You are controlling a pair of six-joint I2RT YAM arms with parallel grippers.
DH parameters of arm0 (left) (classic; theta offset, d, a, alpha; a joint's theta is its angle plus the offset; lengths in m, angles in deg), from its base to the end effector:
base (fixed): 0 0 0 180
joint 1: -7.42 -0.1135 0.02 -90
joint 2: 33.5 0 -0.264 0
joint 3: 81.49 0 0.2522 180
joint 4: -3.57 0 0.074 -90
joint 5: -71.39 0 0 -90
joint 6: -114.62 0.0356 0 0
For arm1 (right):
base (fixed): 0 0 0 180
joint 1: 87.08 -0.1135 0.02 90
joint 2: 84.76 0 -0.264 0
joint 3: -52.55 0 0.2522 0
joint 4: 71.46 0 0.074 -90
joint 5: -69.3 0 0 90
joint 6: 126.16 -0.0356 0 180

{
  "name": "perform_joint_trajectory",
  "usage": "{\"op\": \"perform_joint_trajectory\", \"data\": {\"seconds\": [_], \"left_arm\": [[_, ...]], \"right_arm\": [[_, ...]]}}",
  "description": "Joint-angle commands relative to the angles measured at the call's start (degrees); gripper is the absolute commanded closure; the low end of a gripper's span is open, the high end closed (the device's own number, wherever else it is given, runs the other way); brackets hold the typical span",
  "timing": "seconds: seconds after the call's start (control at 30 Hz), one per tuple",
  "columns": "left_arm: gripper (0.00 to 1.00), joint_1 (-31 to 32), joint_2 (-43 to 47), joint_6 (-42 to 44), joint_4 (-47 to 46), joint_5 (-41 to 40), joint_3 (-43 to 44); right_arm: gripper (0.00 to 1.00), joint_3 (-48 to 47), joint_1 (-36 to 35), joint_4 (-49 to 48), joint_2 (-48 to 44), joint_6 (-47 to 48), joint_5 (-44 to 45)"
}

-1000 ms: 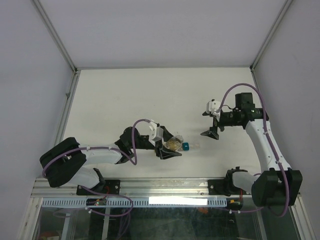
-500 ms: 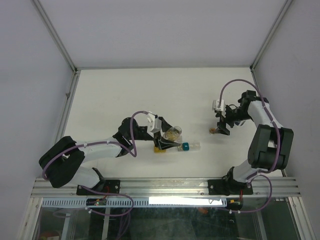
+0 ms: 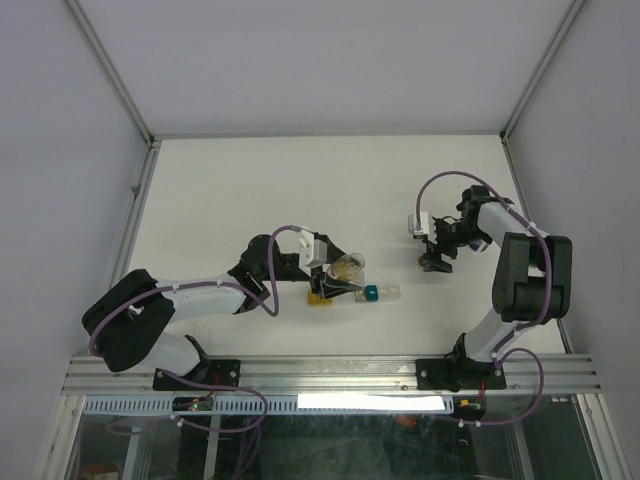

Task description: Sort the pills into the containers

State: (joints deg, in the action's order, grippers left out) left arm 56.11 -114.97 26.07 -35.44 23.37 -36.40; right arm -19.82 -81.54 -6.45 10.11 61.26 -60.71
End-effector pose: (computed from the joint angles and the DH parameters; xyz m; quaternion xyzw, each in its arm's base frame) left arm 0.1698 -0.2292 0.2296 0.5079 0.4743 -0.4972 0.5195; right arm 0.2807 -0.0042 0.1789 -0.6803 0.6480 0.1970 0.2803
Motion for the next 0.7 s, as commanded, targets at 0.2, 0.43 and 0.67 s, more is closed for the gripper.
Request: {"op": "perform_joint_trajectory", "data": {"seconds": [0.2, 0.43, 0.67], "left_arm": [[1.00, -0.1, 0.0, 3.6, -0.6, -2.0, 0.1], [1.00, -0.1, -2.2, 3.1, -1.5, -1.7, 0.4], [1.00, -0.2, -2.9, 2.7, -1.5, -1.4, 0.6]], "right_arm": [[0.26, 2.3, -2.4, -3.7, 1.2, -1.7, 3.9], [0.37, 3.7, -2.8, -4.4, 1.0, -3.0, 5.3], [0.53, 4.0, -3.2, -4.4, 0.6, -4.4, 5.6]]}}
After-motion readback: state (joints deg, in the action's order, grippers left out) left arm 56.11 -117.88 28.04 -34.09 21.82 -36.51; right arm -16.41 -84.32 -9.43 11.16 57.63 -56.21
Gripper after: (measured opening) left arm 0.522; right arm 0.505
